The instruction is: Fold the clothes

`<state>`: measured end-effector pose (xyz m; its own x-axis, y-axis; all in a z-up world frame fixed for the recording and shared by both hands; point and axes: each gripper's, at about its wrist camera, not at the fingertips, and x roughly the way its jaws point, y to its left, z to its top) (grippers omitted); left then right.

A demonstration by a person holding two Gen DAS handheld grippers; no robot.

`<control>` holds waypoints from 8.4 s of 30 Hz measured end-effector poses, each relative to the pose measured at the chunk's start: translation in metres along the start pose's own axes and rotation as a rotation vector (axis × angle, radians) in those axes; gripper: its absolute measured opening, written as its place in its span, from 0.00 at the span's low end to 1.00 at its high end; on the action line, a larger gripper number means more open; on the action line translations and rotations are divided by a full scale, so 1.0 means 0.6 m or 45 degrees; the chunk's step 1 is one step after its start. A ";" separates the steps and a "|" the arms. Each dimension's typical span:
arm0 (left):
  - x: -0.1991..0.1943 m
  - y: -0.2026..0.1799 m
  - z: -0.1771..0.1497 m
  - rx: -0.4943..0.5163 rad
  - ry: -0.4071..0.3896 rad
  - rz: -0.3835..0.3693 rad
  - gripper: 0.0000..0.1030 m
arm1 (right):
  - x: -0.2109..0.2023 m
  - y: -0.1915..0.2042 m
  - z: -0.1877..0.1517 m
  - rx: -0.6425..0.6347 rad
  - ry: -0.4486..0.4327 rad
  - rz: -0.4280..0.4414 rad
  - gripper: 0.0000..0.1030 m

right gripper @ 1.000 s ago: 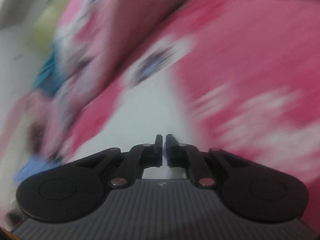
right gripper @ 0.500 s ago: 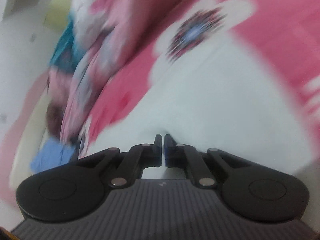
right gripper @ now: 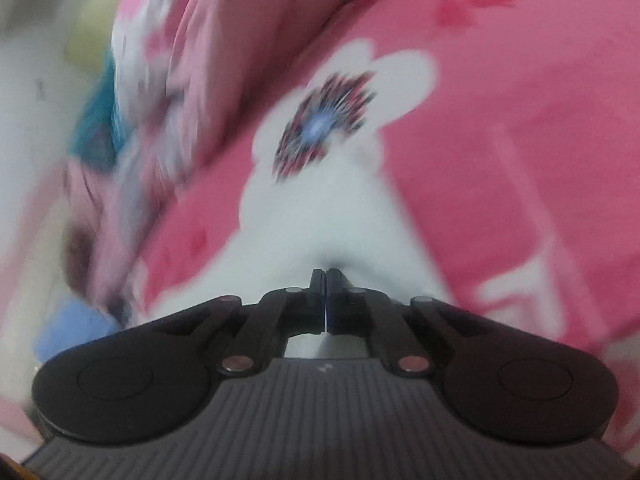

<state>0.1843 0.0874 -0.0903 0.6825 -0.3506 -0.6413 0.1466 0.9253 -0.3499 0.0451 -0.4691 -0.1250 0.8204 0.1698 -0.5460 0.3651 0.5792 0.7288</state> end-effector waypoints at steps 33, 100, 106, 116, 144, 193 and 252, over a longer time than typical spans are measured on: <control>-0.050 0.066 0.004 -0.035 0.007 -0.149 0.38 | 0.008 0.111 -0.321 -0.209 0.451 0.431 0.07; -0.322 0.077 -0.025 0.085 -0.089 -0.079 0.52 | 0.127 0.398 -0.592 -0.792 0.862 0.753 0.11; -0.247 -0.006 -0.092 0.166 -0.020 -0.138 0.52 | -0.004 0.285 -0.470 -0.685 0.498 0.631 0.12; -0.181 -0.084 -0.206 0.344 0.043 -0.060 0.54 | -0.115 0.081 -0.379 -0.376 0.286 0.393 0.10; -0.209 -0.076 -0.196 0.263 -0.016 0.052 0.61 | -0.193 -0.045 -0.241 0.009 -0.222 0.083 0.07; -0.015 -0.186 -0.118 0.500 0.125 0.265 1.00 | 0.004 0.222 -0.317 -1.120 -0.104 -0.440 0.99; -0.020 -0.185 -0.126 0.496 0.116 0.271 1.00 | -0.022 0.207 -0.293 -1.017 0.001 -0.372 0.99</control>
<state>0.1057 -0.0218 -0.0954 0.6634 -0.1416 -0.7347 0.2802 0.9575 0.0684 0.0020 -0.2592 -0.1001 0.7409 -0.0734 -0.6676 0.1417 0.9887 0.0486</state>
